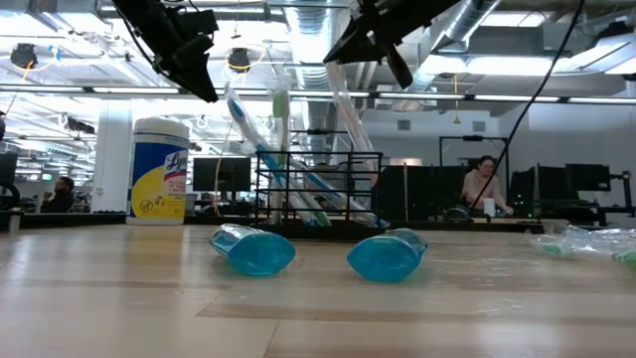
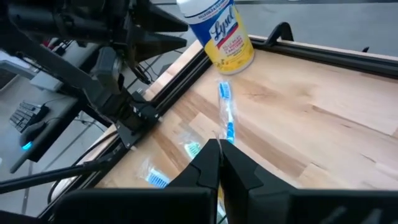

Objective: Pick & Place toothbrushing station
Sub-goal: Put the orange toothbrush into the mesh

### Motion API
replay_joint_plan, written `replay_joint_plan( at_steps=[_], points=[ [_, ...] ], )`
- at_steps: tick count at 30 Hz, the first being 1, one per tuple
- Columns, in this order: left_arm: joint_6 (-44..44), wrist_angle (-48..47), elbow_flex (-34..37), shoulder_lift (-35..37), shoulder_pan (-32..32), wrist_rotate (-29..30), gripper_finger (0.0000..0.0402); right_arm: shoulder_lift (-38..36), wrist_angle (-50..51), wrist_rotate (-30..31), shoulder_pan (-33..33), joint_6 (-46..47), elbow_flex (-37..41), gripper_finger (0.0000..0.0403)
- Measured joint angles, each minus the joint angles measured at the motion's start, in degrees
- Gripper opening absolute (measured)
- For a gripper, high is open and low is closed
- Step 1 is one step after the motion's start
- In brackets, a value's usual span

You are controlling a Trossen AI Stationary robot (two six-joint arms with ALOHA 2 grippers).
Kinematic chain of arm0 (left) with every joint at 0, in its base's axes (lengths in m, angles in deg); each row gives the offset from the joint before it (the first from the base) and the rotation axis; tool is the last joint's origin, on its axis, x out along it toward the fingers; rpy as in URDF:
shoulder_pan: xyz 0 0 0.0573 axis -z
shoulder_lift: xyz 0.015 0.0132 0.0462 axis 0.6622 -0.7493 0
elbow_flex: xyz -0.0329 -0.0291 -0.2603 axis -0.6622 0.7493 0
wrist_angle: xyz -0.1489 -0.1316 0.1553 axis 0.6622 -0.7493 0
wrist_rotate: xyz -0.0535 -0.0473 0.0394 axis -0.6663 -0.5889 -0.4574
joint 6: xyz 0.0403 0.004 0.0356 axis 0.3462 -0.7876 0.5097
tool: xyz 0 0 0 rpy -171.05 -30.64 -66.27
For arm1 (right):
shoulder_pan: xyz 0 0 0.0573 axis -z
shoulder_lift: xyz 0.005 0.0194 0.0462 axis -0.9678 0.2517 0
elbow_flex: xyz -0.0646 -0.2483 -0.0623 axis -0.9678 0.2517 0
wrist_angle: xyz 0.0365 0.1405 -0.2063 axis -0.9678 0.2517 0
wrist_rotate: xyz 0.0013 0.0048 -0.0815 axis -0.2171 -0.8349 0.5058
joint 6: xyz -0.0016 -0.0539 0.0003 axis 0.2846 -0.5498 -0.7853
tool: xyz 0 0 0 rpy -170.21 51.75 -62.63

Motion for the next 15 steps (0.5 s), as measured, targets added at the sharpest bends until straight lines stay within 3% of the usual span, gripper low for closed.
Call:
replay_joint_plan(
  at_steps=[8,15],
  points=[
    [0.1,0.0,0.0,0.0,0.0,0.0,0.0117,0.0,0.1,1.1,-0.4,-0.6,0.0,0.0016],
    [0.1,0.0,0.0,0.0,0.0,0.0,0.0117,-0.9,-1.5,-0.5,0.1,2.7,0.0,0.0099]
  ],
)
